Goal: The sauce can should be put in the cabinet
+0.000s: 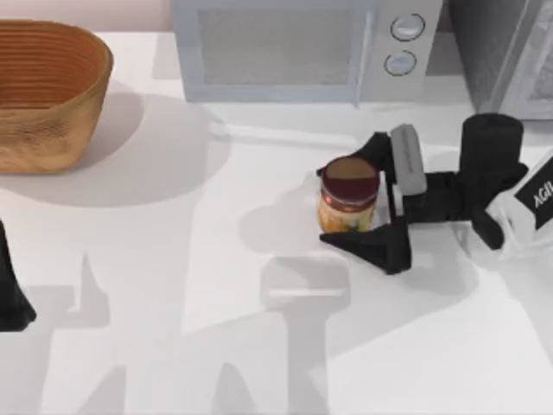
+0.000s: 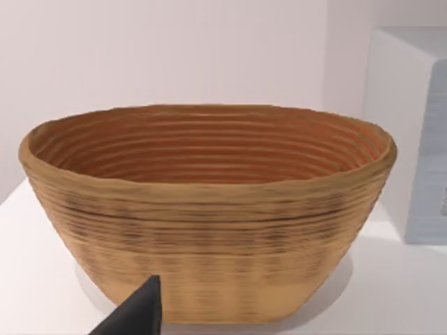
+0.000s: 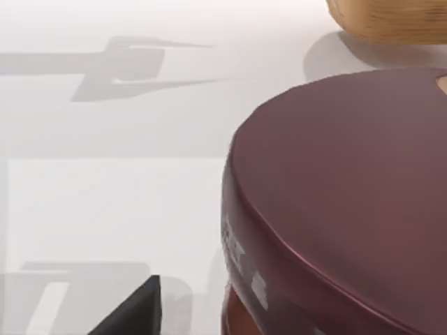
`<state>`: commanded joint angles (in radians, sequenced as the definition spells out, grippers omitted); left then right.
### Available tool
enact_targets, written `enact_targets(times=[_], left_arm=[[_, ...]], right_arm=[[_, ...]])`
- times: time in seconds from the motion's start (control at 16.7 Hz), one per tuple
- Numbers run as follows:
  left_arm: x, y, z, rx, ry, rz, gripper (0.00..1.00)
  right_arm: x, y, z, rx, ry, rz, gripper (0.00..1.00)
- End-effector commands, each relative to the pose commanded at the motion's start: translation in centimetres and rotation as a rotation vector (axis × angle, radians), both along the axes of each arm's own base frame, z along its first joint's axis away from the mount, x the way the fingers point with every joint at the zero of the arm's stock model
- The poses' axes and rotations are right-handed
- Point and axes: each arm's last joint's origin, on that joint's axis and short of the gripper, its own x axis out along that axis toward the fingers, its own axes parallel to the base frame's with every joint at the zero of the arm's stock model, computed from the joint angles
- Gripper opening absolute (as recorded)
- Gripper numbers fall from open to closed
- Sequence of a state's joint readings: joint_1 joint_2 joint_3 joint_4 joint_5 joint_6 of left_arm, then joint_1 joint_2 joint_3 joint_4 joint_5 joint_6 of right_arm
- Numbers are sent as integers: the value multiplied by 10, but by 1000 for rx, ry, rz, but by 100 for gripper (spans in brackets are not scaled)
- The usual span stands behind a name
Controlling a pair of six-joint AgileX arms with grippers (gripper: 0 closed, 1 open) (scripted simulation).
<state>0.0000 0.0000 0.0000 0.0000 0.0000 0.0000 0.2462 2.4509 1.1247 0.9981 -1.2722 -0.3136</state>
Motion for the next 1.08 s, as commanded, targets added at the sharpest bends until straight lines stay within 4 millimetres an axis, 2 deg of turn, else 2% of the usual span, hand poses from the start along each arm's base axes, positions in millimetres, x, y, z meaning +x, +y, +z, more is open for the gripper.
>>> enact_targets(times=[0.78, 1.08], left_arm=[[0, 0, 0, 0, 0, 0, 100], [0, 0, 0, 0, 0, 0, 100]], right_arm=[[0, 0, 0, 0, 0, 0, 2], [0, 0, 0, 0, 0, 0, 0]])
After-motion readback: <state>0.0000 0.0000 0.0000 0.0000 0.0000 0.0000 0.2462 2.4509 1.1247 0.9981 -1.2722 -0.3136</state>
